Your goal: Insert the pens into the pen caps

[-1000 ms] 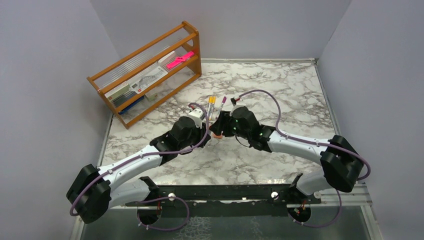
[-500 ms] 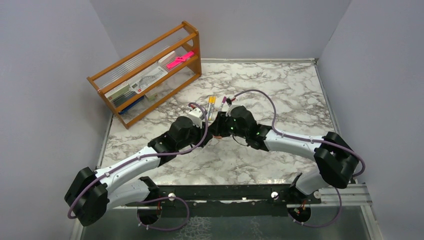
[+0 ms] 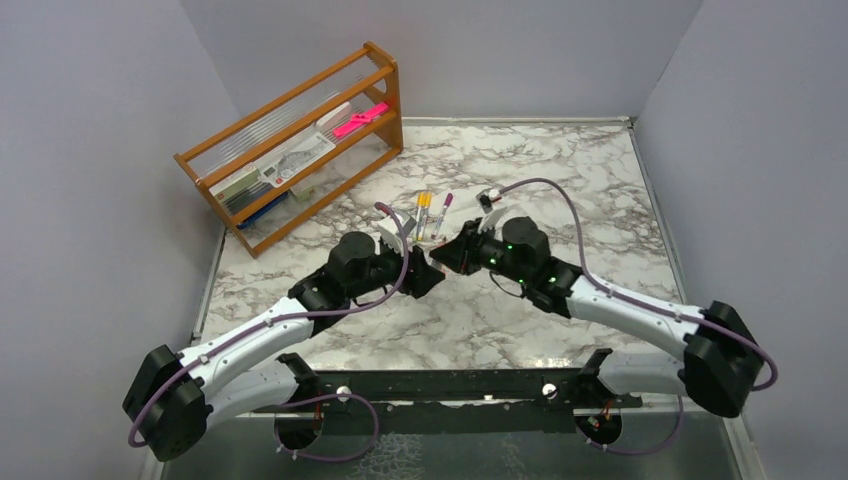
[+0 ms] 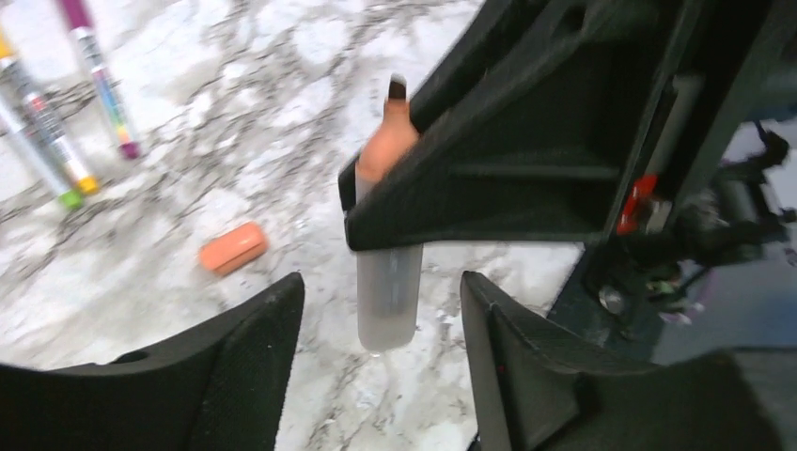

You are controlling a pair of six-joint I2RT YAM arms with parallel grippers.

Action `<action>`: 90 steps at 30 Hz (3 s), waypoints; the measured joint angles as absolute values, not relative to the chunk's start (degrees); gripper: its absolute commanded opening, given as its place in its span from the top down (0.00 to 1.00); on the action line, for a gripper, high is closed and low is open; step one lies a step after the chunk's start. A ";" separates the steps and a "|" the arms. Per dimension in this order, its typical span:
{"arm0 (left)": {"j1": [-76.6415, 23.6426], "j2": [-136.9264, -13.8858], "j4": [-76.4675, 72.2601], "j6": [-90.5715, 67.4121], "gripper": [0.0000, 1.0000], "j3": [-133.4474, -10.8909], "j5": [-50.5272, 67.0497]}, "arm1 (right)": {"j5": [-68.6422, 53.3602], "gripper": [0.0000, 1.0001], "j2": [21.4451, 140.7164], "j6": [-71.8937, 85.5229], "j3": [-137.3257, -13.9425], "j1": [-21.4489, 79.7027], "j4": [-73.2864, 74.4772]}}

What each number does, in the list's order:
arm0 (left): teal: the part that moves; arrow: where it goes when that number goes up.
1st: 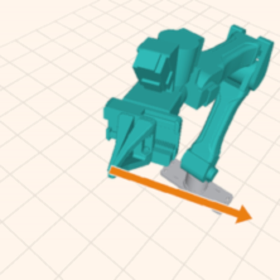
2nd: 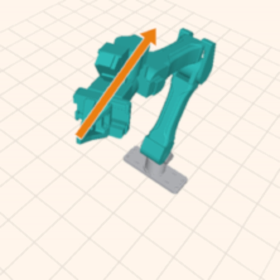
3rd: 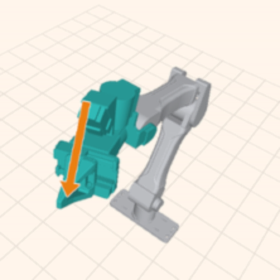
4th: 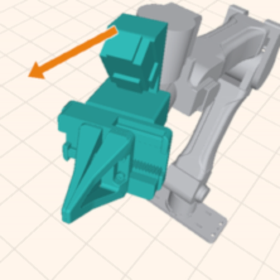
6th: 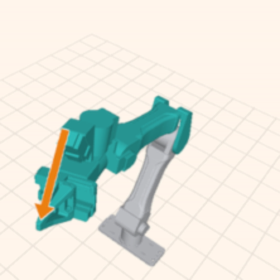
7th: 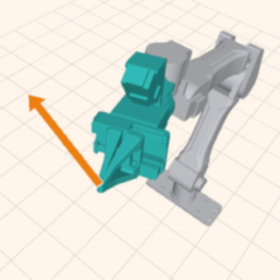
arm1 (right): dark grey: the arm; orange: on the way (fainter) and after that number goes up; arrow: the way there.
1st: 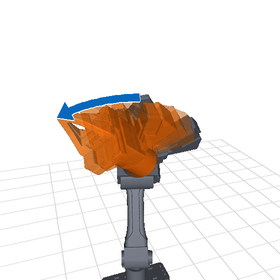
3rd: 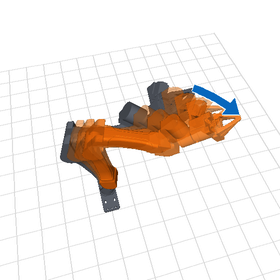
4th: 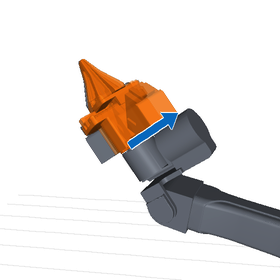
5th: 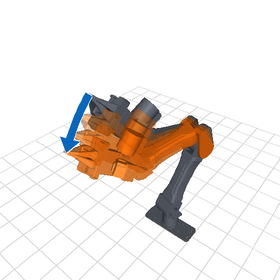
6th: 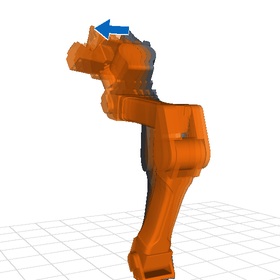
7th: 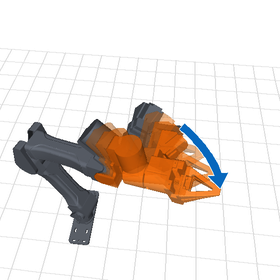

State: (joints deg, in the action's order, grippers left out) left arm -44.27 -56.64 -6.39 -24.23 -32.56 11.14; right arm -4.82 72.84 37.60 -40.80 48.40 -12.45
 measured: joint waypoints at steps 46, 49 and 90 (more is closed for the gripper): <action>-27.44 -58.87 -18.35 -39.79 1.00 -21.56 11.20 | 0.16 0.99 90.39 34.50 -40.40 46.06 -5.13; -27.35 -58.72 -17.91 -39.53 1.00 -21.30 11.18 | -0.62 0.99 93.38 35.22 -42.46 46.06 -5.28; -26.74 -55.22 -16.27 -37.85 1.00 -17.98 10.92 | 5.91 0.55 107.24 31.73 -65.63 43.92 1.65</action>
